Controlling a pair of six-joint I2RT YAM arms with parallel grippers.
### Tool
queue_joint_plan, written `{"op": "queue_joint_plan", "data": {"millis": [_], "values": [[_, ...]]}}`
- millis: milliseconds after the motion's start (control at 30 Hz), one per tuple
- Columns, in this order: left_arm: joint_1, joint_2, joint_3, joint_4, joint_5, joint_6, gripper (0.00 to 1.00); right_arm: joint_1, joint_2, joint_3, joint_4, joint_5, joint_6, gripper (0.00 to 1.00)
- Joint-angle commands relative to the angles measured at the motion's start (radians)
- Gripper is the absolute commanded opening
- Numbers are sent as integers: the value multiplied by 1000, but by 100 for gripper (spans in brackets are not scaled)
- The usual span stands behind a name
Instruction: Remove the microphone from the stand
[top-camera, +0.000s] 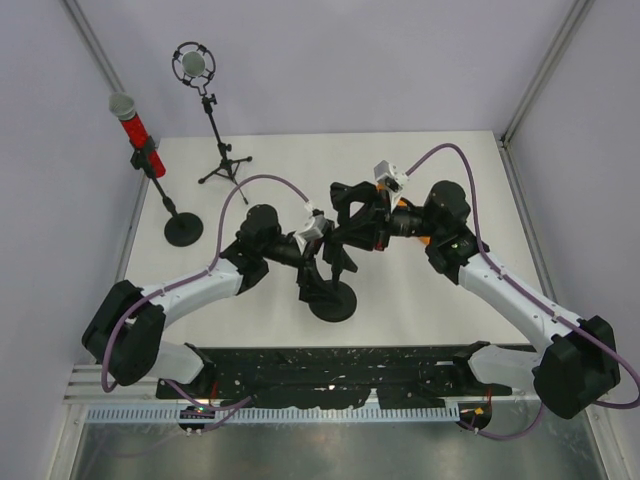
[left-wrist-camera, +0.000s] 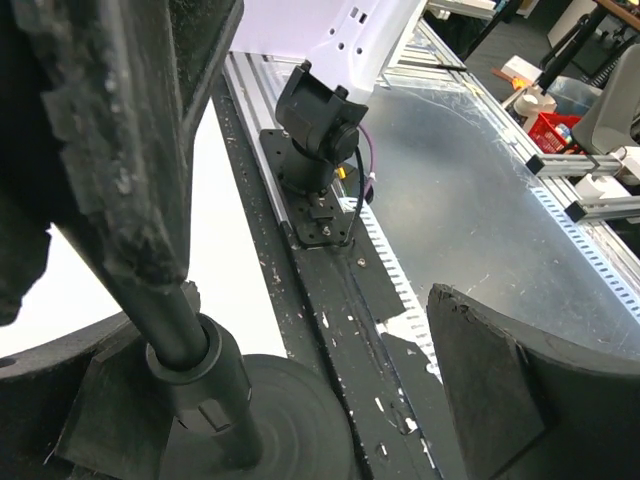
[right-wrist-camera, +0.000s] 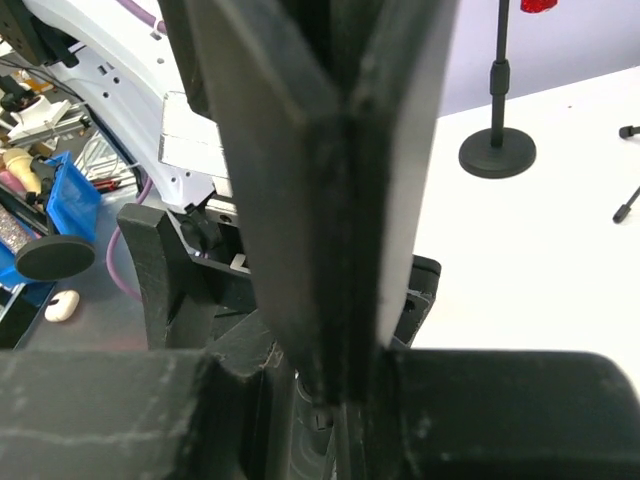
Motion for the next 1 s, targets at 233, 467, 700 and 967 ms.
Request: {"op": "queue_joint_plan", "data": {"millis": [233,467,700,967], "values": [[7,-47,18,181,110,-117,99,-77,-36,23,-3,97,-91,5],[36,-76,16,180,130,-119,100,-138,-94,12,-32,112,-132,5],[73,-119,16,204,136,-148,100,-157,-88,12,-85,122,-193,5],[96,-144,7,256,139,-189,100,-167,-87,19,-108,131,-216,5]]}}
